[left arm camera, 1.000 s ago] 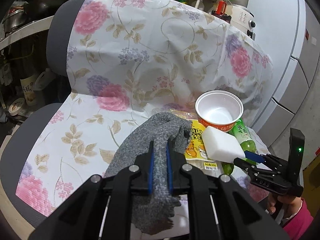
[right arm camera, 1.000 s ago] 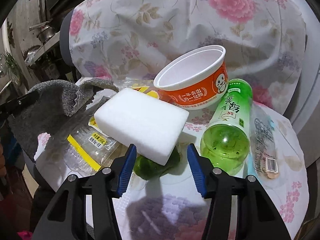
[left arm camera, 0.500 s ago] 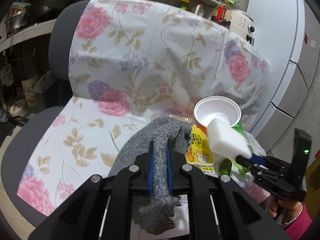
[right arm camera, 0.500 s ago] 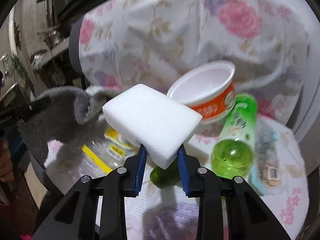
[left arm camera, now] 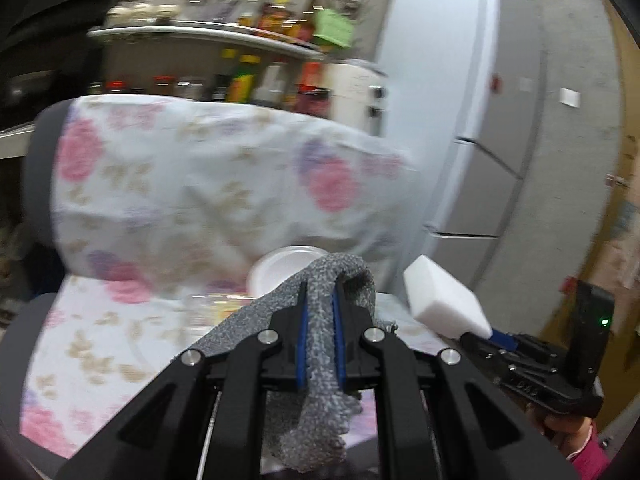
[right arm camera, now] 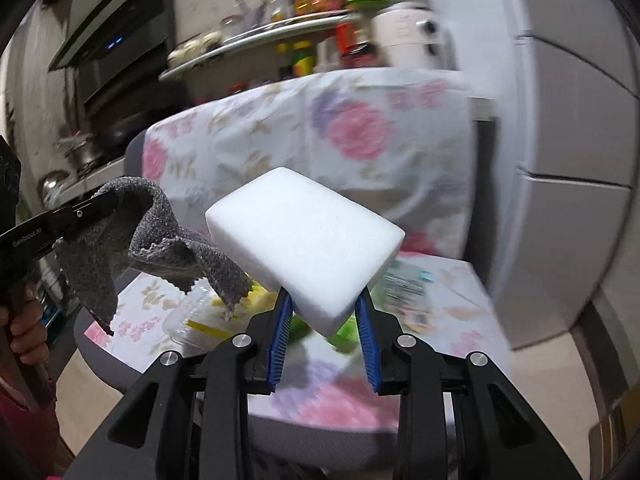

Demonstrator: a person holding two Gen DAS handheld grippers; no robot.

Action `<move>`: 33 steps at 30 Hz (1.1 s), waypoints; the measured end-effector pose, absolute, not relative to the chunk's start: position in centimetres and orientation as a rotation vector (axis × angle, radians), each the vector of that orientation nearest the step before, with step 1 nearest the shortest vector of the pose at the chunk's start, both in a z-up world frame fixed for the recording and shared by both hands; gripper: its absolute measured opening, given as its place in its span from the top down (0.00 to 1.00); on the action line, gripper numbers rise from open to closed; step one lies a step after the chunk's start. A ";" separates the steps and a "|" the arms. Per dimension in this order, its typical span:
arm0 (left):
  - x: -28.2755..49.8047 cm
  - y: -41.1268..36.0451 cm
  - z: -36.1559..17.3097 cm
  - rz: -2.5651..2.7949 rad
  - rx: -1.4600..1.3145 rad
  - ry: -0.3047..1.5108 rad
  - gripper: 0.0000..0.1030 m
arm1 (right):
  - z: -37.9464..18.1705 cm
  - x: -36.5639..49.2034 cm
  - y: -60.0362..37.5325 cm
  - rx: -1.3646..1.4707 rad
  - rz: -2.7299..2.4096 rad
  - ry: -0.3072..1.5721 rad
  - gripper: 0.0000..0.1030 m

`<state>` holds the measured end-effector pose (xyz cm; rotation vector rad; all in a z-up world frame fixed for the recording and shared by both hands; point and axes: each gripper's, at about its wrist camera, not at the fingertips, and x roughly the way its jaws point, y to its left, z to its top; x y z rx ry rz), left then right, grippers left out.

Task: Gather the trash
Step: 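Carry the cloth and sponge over the trash bin with both grippers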

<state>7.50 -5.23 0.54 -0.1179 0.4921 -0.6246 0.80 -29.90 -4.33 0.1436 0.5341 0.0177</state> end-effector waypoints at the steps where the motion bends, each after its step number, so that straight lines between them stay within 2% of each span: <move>1: 6.7 -6.7 0.6 -0.676 -0.116 0.492 0.92 | -4.2 -0.7 -30.9 0.149 -0.016 0.528 0.68; 9: 1.6 -15.5 -1.1 -0.832 -0.018 0.468 0.92 | -4.9 -9.4 -37.2 0.205 -0.255 0.520 0.68; 17: -3.1 -22.6 -4.8 -1.088 0.057 0.558 0.92 | -6.7 -17.2 -41.5 0.226 -0.477 0.550 0.66; 26: -6.7 -33.7 -10.5 -1.341 0.174 0.699 0.92 | -12.8 -23.0 -48.1 0.385 -0.655 0.617 0.66; 33: -8.0 -39.6 -15.8 -1.391 0.271 0.816 0.90 | -18.2 -24.2 -51.6 0.451 -0.728 0.751 0.65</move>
